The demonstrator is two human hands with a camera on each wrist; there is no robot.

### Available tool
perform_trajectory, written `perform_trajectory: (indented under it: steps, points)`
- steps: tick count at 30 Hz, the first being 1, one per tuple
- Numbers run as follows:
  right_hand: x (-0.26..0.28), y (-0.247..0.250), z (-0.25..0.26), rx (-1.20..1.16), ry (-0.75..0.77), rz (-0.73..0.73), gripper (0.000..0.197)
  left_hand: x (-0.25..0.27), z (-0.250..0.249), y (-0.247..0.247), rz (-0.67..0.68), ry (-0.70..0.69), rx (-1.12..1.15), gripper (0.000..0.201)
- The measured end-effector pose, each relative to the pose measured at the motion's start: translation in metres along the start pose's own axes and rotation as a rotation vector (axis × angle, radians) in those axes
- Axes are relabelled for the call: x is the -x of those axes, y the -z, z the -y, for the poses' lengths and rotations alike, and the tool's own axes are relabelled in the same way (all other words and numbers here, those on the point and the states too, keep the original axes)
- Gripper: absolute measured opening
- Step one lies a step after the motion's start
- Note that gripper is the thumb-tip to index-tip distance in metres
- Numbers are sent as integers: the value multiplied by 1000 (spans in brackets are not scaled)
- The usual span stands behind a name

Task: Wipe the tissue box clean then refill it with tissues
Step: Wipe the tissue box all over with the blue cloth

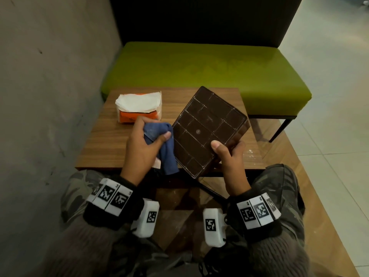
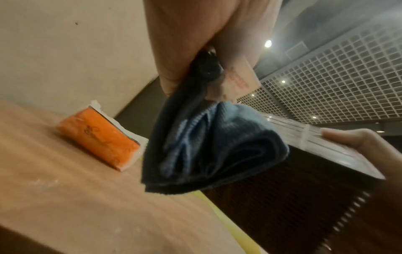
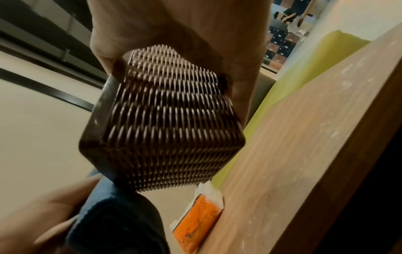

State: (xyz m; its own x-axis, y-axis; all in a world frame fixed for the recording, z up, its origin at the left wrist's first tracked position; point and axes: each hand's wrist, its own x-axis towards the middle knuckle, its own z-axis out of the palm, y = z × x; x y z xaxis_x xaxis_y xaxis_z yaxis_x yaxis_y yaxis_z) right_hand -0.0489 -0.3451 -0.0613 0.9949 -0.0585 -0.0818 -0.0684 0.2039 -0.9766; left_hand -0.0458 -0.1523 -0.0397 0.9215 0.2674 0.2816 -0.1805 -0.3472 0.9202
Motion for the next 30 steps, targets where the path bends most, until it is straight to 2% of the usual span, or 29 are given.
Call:
perform_trajectory:
  steps: [4,7,9,12,14,21,24,27,28,30]
  points:
    - [0,-3,-1,29,6,13,89,-4,-11,-2,2,-105,24,35]
    - [-4,-3,-5,71,-6,17,90,14,-22,-16,213,-255,-73,39]
    - [-4,0,-7,76,-3,18,94,15,-19,-20,257,-306,-138,34]
    - [-1,3,-12,132,25,32,92,-8,-7,-11,65,-140,-47,30]
    - [1,3,-14,157,34,39,91,-16,-2,-9,-26,-103,-23,29]
    - [0,-3,-11,404,122,77,88,-28,-29,-13,-73,-94,96,36]
    - [-4,-4,-15,475,128,71,87,-7,-50,-19,105,-244,8,38]
    - [-9,-1,-16,465,107,80,87,21,-49,-26,309,-493,-124,44]
    - [-10,0,-17,475,98,88,88,21,-45,-26,325,-545,-162,46]
    - [-9,-1,-20,511,81,93,87,12,-37,-25,260,-535,-168,43]
